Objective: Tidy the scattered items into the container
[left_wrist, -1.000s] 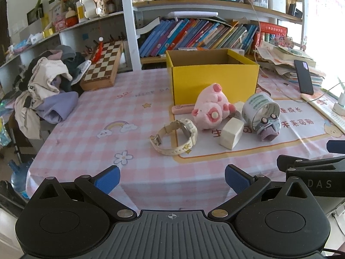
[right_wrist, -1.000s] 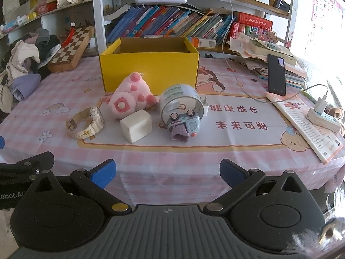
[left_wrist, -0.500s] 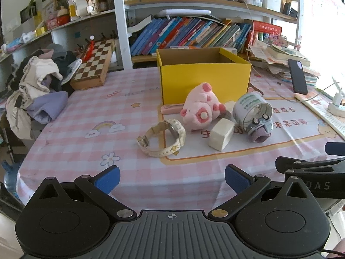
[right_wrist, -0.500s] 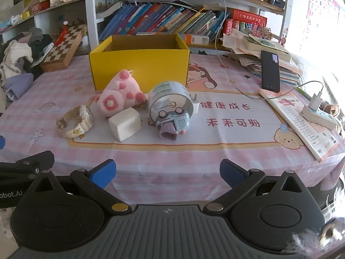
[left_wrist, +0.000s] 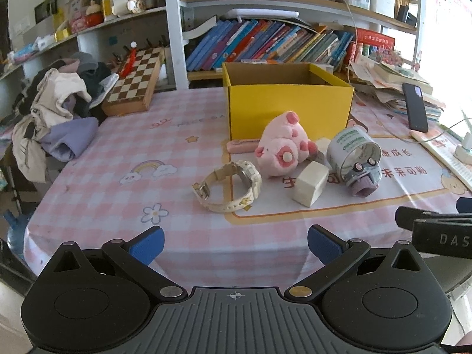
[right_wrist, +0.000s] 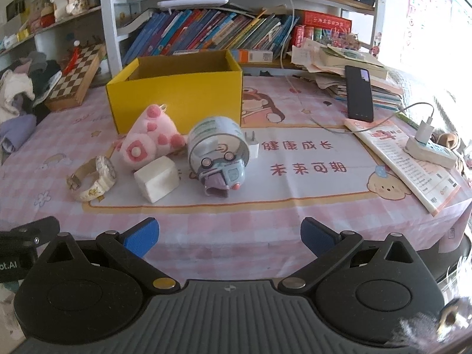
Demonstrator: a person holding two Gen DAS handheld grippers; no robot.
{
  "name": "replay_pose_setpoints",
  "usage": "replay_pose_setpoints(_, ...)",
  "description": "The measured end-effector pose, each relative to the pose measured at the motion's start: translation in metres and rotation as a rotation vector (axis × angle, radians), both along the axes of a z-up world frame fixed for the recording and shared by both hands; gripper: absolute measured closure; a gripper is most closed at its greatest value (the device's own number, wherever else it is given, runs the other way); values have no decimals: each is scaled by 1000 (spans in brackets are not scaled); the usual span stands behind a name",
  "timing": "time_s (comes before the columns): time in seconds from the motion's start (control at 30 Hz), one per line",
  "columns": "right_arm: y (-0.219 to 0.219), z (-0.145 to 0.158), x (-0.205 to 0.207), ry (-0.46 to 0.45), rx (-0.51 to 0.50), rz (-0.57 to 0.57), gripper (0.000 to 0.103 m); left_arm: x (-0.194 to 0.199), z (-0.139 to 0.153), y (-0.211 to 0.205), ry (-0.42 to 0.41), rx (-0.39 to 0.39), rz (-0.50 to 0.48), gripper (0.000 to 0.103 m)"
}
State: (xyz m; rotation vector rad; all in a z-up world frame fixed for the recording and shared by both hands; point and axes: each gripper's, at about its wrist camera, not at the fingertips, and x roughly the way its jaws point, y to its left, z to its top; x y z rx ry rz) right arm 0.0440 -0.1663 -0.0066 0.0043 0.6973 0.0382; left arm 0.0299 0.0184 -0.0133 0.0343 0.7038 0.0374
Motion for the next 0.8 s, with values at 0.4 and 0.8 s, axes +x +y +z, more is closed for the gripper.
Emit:
replay_pose_setpoints(0.4,-3,9,-7,-69,-3,16,0,0,7,5,-70,-6,45,0)
replay_pose_setpoints(0.8,-1,-1,6,-16,-24,26,0,6,3,-1,-101,-38,-9,0)
